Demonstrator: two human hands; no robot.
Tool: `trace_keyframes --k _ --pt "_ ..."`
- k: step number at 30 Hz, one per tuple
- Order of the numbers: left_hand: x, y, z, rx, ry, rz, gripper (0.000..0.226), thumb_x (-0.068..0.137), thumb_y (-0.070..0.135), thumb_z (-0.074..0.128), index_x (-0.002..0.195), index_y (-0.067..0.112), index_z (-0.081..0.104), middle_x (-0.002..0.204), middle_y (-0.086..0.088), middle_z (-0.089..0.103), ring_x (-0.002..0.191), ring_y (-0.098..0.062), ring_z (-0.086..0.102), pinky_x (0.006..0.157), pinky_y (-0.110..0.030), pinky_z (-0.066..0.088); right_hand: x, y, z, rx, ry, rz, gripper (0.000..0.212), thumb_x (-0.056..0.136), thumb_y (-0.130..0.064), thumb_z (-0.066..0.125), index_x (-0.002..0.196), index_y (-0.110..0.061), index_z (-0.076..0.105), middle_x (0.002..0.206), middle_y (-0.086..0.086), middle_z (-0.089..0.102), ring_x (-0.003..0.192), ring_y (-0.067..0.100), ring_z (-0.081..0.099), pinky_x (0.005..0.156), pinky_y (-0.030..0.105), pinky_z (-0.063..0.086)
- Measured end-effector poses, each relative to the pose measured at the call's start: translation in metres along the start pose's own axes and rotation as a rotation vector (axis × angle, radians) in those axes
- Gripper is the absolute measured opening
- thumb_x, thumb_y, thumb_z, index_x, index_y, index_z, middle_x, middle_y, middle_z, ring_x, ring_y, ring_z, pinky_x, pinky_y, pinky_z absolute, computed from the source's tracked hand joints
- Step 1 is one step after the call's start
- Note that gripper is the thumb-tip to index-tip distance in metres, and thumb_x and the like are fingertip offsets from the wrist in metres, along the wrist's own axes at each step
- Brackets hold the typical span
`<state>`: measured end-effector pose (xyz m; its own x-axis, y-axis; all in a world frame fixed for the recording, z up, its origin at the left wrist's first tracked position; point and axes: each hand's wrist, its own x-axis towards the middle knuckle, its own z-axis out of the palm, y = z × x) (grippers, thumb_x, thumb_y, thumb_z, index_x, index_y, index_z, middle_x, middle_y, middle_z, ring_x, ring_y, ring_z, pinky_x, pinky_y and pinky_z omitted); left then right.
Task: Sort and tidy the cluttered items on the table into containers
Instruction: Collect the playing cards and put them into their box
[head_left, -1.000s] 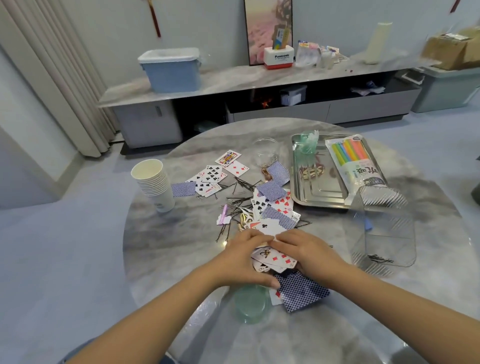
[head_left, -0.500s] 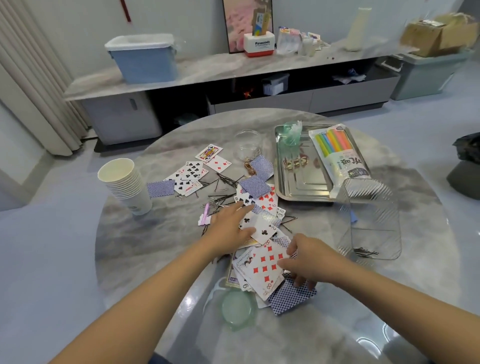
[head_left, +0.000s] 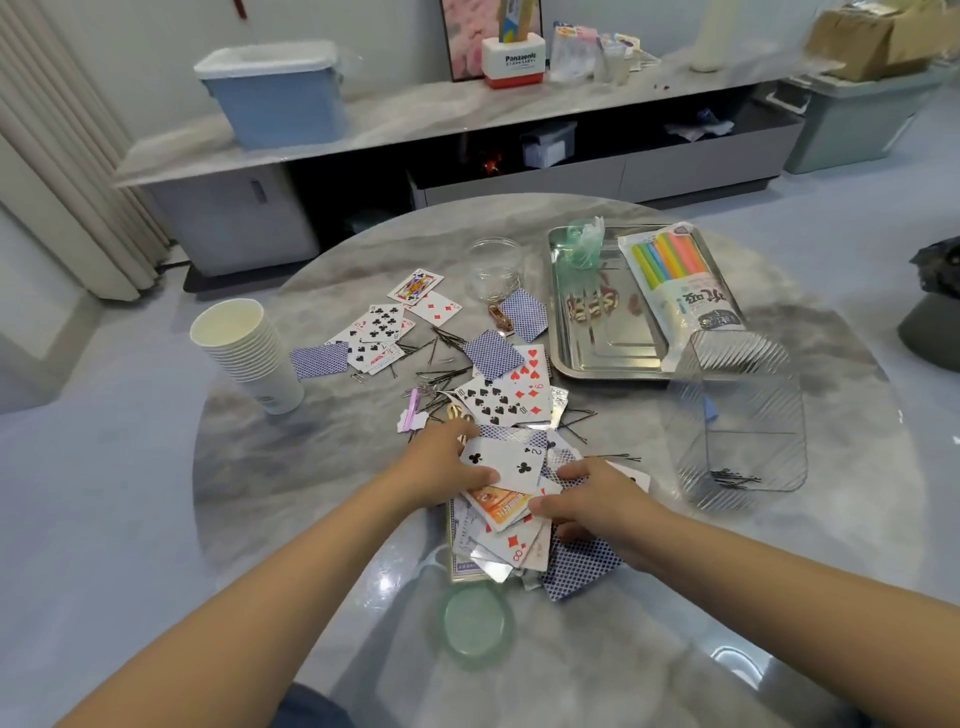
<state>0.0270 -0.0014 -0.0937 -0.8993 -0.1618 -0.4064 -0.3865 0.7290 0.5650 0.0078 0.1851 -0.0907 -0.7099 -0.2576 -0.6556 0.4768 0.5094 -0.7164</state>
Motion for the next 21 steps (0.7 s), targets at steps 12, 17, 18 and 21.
trace_keyframes --k 12,17,18,21 --pt "-0.011 0.005 0.003 -0.121 0.128 0.071 0.062 0.083 0.023 0.07 0.138 0.022 0.041 0.102 0.006 0.054 0.089 -0.013 0.056 0.081 -0.028 0.048 0.008 -0.016 0.004 0.07 -0.031 -0.057 0.018 0.085 -0.013 0.067 0.1 -0.005 0.064 0.096 0.009 0.071 0.071 0.016 0.068 0.051 0.021 0.052" --pt "-0.008 0.0 -0.004 -0.217 0.135 0.068 0.044 0.089 0.027 0.063 0.131 0.022 0.05 0.111 0.004 0.058 0.096 -0.014 0.059 0.087 -0.03 0.05 0.01 -0.024 -0.016 0.021 0.001 -0.082 0.016 0.088 -0.018 0.064 0.096 -0.004 0.065 0.083 0.005 0.071 0.062 0.014 0.061 0.051 0.021 0.037" --pt "-0.008 0.0 -0.005 -0.221 0.127 0.072 0.041 0.09 0.027 0.061 0.13 0.022 0.051 0.112 0.003 0.058 0.097 -0.014 0.058 0.087 -0.029 0.049 0.009 -0.026 -0.021 0.027 0.015 -0.089 0.014 0.088 -0.018 0.064 0.094 -0.005 0.065 0.082 0.004 0.071 0.062 0.014 0.059 0.051 0.021 0.036" --pt "-0.011 0.003 -0.01 -0.323 0.104 0.082 0.034 0.093 0.029 0.057 0.125 0.023 0.055 0.111 0.006 0.06 0.101 -0.01 0.057 0.084 -0.024 0.044 0.007 -0.032 -0.033 0.076 0.05 -0.121 0.009 0.089 -0.018 0.063 0.09 -0.009 0.063 0.078 0.001 0.068 0.056 0.009 0.051 0.049 0.019 0.032"
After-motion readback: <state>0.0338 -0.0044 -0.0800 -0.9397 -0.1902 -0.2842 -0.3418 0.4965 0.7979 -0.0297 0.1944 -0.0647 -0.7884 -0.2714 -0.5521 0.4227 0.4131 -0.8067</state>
